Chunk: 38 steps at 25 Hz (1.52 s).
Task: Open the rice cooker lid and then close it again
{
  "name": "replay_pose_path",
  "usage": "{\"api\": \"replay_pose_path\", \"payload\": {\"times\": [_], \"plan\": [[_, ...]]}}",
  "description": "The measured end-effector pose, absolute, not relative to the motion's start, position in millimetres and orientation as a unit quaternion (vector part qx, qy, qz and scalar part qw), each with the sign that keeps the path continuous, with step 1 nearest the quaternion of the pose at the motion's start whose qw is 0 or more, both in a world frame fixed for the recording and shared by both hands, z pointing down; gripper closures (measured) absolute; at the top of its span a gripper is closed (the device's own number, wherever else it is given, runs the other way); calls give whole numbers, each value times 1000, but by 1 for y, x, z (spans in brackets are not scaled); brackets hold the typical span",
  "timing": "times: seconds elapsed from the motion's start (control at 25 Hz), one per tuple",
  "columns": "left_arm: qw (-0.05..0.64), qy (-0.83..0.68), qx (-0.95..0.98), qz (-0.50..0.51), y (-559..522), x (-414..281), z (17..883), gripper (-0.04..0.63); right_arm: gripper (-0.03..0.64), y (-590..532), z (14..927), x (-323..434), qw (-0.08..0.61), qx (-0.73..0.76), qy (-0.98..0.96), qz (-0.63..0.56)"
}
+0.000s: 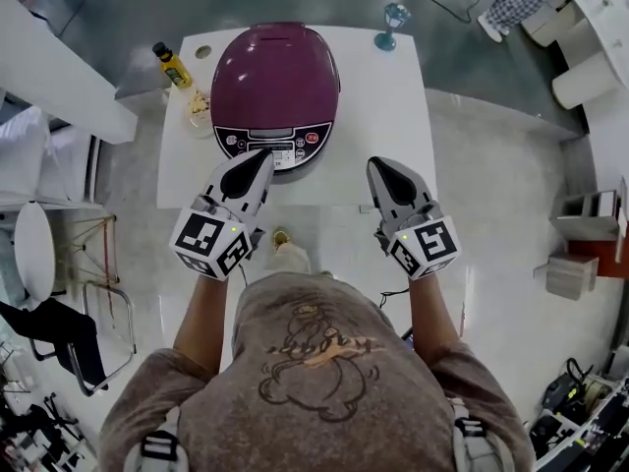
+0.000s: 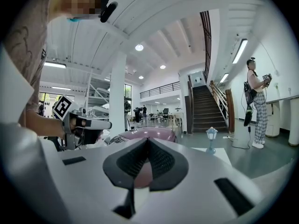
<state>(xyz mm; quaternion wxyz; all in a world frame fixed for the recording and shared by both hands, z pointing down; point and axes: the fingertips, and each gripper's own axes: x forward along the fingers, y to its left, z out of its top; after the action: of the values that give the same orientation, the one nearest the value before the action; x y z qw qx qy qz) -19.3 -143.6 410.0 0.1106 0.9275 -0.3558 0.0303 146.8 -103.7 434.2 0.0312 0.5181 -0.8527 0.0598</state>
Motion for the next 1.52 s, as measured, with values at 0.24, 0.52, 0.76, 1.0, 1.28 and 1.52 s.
{"api": "replay_pose_path", "payload": {"times": [0.24, 0.52, 0.76, 1.0, 1.28, 1.52], "plan": [[92, -385, 918, 12, -109, -22, 412, 574, 614, -70, 441, 159, 15, 534, -843, 63], [91, -417, 904, -2, -84, -34, 422, 575, 614, -45, 456, 157, 11, 548, -834, 67], [87, -444, 892, 5, -70, -50, 437, 574, 615, -31, 466, 155, 6, 556, -827, 76], [82, -454, 887, 14, -62, -55, 450, 574, 615, -27, 474, 152, 4, 560, -824, 87], [83, -465, 881, 14, -57, -62, 454, 575, 617, -27, 476, 148, -5, 560, -823, 91], [88, -461, 883, 10, -58, -64, 451, 575, 618, -28, 478, 145, -2, 564, -820, 94]]}}
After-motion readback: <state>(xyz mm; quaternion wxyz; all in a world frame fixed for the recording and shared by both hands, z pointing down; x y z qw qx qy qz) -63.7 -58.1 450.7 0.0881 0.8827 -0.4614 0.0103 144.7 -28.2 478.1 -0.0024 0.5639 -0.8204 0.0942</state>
